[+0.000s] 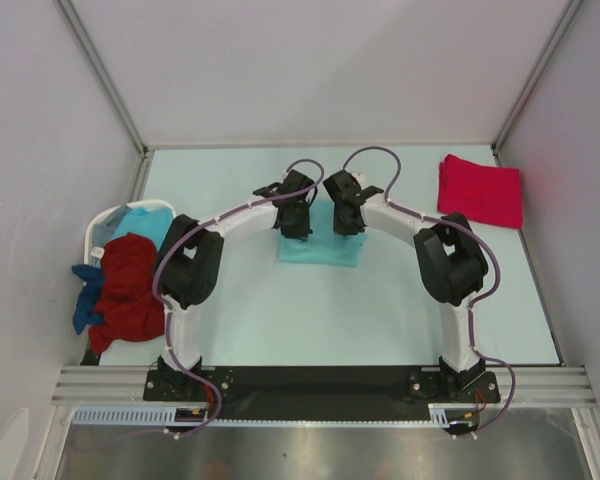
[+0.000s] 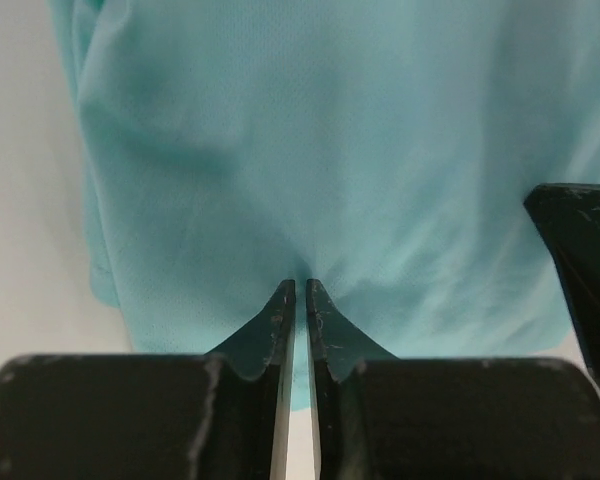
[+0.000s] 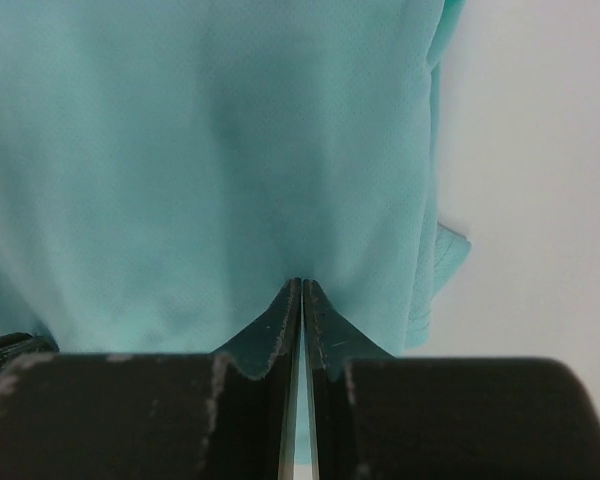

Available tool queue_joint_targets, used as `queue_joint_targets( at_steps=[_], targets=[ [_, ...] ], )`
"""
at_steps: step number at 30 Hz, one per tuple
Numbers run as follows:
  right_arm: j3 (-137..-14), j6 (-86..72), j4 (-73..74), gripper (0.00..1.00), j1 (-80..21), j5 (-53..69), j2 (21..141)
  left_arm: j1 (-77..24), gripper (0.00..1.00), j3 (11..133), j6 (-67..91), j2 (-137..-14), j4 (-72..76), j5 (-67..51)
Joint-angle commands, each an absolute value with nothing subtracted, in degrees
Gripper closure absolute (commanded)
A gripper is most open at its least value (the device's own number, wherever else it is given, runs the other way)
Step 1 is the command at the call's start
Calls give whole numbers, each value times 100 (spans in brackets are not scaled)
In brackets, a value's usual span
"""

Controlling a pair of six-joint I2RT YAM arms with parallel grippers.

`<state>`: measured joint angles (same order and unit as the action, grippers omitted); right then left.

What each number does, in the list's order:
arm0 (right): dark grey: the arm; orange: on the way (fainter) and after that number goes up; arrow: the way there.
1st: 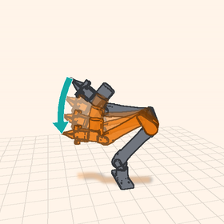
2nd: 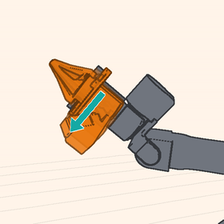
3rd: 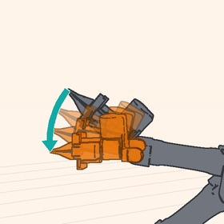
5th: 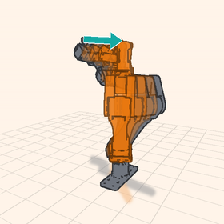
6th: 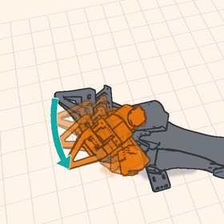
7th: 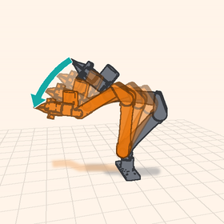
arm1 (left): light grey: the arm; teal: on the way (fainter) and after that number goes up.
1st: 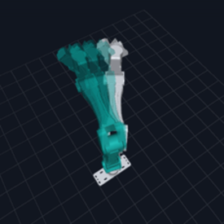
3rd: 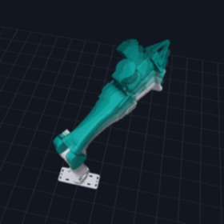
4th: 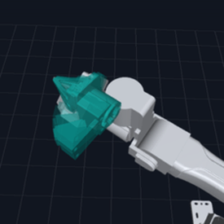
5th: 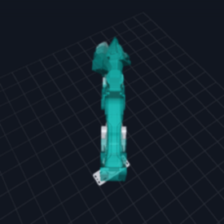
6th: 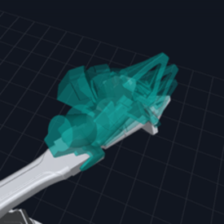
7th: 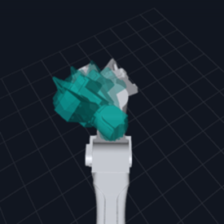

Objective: Fold and stack the t-shirts
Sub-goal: Smooth out wrinkles on the folded tshirt

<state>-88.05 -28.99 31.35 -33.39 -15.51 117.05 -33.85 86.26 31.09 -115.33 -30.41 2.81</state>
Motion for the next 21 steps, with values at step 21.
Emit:
queue_joint_targets(
  at_steps=[21],
  targets=[
    [-9402,-2769,3383,90,-3392,-1837,11101,-3366,82,8734,3059,-10627,-2917,615]
  ],
)
